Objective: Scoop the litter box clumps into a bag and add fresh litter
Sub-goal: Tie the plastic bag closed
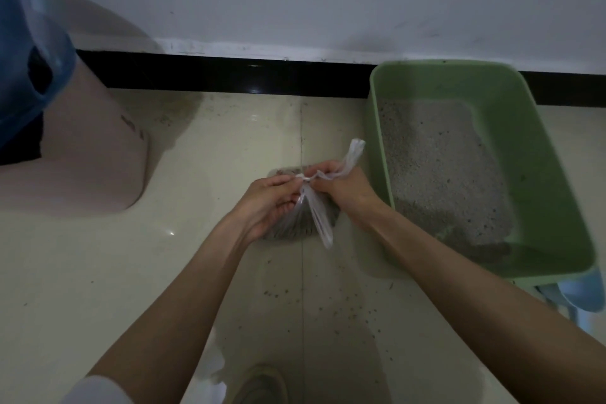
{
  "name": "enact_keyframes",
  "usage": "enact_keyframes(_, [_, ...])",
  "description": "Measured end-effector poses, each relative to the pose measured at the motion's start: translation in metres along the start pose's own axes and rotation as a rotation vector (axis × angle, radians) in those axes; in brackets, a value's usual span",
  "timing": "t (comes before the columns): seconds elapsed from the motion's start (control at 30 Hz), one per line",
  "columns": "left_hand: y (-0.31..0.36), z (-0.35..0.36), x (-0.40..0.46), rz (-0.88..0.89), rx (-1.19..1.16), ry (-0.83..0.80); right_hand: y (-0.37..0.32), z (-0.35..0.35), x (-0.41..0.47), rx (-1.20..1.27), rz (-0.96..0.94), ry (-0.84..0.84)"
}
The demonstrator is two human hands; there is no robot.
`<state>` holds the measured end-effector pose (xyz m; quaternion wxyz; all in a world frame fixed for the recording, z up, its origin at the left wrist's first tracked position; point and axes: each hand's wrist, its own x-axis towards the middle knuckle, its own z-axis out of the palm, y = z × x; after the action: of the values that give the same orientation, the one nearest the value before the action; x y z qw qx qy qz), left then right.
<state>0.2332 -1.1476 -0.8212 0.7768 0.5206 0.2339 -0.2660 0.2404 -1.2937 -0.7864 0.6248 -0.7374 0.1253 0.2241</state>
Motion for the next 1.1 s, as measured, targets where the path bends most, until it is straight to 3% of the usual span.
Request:
enact_keyframes(0.13, [0.004,0.001,-0.001,0.117,0.208,0.033,-0.002,-0.002,0.0,-0.034,-0.05,0.049])
enact_keyframes(0.27, [0.024,0.0,0.003,0.523,1.138,0.102,-0.004,-0.011,0.0,-0.043,-0.021,0.009])
enact_keyframes(0.33, [0.031,0.001,0.003,0.628,1.332,0.035,-0.004,-0.014,0.001,-0.003,0.019,-0.007])
enact_keyframes(0.5, [0.02,-0.002,0.008,0.526,1.288,0.002,-0.008,-0.015,0.007,-0.093,0.108,0.053])
enact_keyframes(0.63, [0.016,0.002,0.01,0.574,1.309,-0.024,-0.003,-0.009,0.017,-0.128,0.159,0.132])
enact_keyframes(0.8, [0.008,-0.016,0.01,0.561,1.432,-0.16,0.008,-0.012,0.022,-0.367,0.244,0.243])
enact_keyframes(0.97, [0.004,-0.029,0.003,0.544,1.409,-0.145,0.013,-0.017,0.03,-0.335,0.349,0.275])
enact_keyframes(1.1, [0.001,-0.036,0.005,0.568,1.41,-0.105,0.009,-0.022,0.023,-0.52,0.23,0.229])
